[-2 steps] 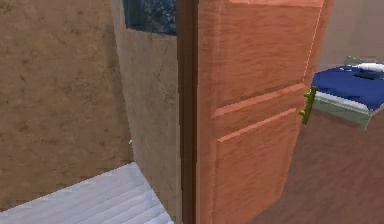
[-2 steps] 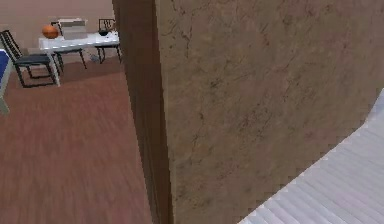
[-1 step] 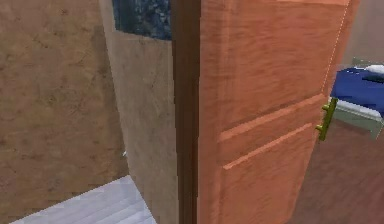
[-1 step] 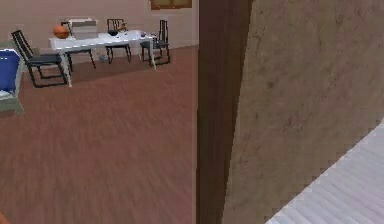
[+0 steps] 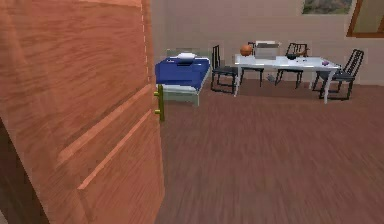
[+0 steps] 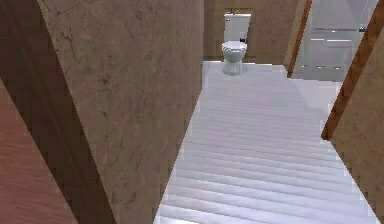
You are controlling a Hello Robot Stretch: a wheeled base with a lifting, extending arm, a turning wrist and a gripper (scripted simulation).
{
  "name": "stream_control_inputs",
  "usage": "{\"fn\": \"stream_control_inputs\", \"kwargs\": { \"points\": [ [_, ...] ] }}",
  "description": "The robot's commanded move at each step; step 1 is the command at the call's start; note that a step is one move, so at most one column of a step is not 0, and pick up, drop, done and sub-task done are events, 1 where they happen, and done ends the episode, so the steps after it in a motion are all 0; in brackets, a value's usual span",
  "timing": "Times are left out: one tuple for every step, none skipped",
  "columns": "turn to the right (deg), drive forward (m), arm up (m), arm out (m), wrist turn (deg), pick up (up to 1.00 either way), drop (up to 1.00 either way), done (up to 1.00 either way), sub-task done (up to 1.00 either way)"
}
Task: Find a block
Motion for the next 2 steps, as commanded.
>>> {"fn": "stream_control_inputs", "kwargs": {
  "points": [
    [9.0, 0.00, 0.00, 0.00, 0.0, 0.00, 0.00, 0.00, 0.00],
    [3.0, 0.00, 0.00, 0.00, 0.0, 0.00, 0.00, 0.00, 0.00]
  ]
}}
